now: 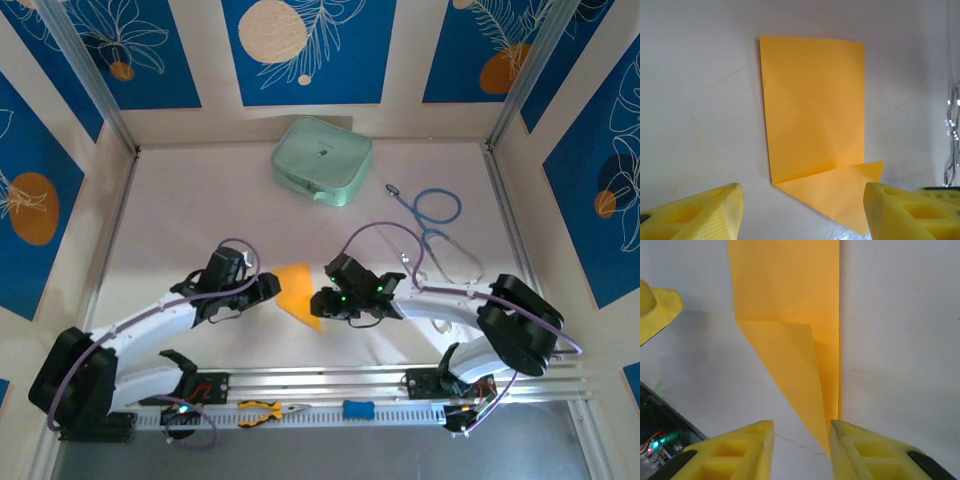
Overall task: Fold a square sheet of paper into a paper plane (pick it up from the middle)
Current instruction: Third fold the triangle at the center of the table.
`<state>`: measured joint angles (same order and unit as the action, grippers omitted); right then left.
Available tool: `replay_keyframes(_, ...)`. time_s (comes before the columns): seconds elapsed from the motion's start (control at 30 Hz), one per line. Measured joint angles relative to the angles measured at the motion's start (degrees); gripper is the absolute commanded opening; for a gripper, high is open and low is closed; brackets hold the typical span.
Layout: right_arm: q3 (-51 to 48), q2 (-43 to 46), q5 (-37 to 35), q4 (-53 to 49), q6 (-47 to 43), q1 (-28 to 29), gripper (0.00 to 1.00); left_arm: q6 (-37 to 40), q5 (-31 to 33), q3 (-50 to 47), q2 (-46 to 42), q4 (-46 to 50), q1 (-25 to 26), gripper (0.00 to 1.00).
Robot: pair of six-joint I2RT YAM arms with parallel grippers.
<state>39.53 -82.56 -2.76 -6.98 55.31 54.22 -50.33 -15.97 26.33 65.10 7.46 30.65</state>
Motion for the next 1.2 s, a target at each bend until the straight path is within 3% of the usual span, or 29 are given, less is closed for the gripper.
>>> replay_keyframes(0.2, 2.56, -5.66, 0.76, 0.7, -1.49, -2.75, 0.36, 2.91, -6.99, 1.11, 5.49, 0.26, -2.93, 0.65)
replay_keyframes(0.57, 2.73, -8.68, 7.17, 8.74, -2.38, -6.36, 0.18, 4.37, -15.32, 2.71, 10.6, -1.25, -7.87, 0.65)
replay_keyframes(0.8, 1.31, -8.66, 9.33, 11.76, -2.6, -7.41, 0.07, 4.48, -18.03, 3.54, 12.33, -2.05, -8.94, 0.65)
replay_keyframes(1.2, -2.89, -6.97, 13.31, 17.22, -2.78, -9.66, 0.06, 5.51, -19.19, 4.55, 13.66, -2.32, -9.86, 0.68)
